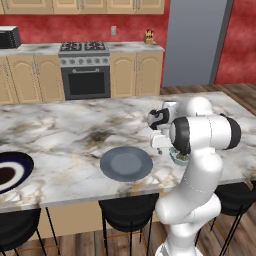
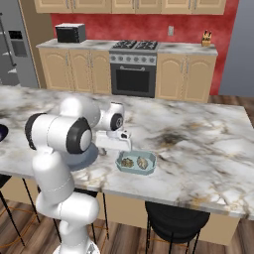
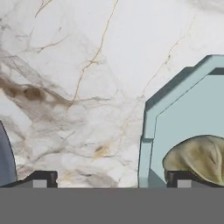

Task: Place two dumplings into each of the tupperware containers and then place the containers in the fridge.

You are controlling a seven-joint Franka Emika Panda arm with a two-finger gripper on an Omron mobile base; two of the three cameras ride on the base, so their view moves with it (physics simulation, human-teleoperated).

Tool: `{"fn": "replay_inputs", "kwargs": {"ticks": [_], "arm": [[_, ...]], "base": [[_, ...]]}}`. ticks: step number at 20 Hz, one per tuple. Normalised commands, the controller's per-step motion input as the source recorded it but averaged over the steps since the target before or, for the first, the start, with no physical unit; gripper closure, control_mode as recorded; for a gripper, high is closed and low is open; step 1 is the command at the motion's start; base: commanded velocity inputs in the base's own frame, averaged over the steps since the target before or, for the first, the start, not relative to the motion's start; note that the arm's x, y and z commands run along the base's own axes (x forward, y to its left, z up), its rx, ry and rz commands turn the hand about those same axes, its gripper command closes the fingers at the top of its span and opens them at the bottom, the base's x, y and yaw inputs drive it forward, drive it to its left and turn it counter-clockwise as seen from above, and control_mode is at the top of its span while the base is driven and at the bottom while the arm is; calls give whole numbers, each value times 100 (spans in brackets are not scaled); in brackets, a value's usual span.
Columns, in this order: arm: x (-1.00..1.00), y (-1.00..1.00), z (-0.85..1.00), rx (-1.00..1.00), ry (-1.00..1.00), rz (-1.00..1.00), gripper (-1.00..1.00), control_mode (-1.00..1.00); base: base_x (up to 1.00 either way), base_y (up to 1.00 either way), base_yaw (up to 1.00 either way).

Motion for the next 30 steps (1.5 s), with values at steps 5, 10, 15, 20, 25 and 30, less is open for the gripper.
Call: {"fn": "replay_inputs", "kwargs": {"ticks": [5, 10, 15, 20, 25, 30], "arm": [[0, 0, -20, 6, -35, 0, -100, -100], [8, 8, -8, -2, -8, 0, -100, -100], [11, 18, -8, -3, -4, 0, -100, -100], [8, 4, -21, -3, -3, 0, -100, -100], [8, 0, -18, -1, -2, 0, -100, -100], [2, 0, -4, 0, 0, 0, 100, -100]], "base": [[0, 0, 0], [0, 0, 0], [0, 0, 0], [0, 0, 0], [0, 0, 0], [0, 0, 0]]}}
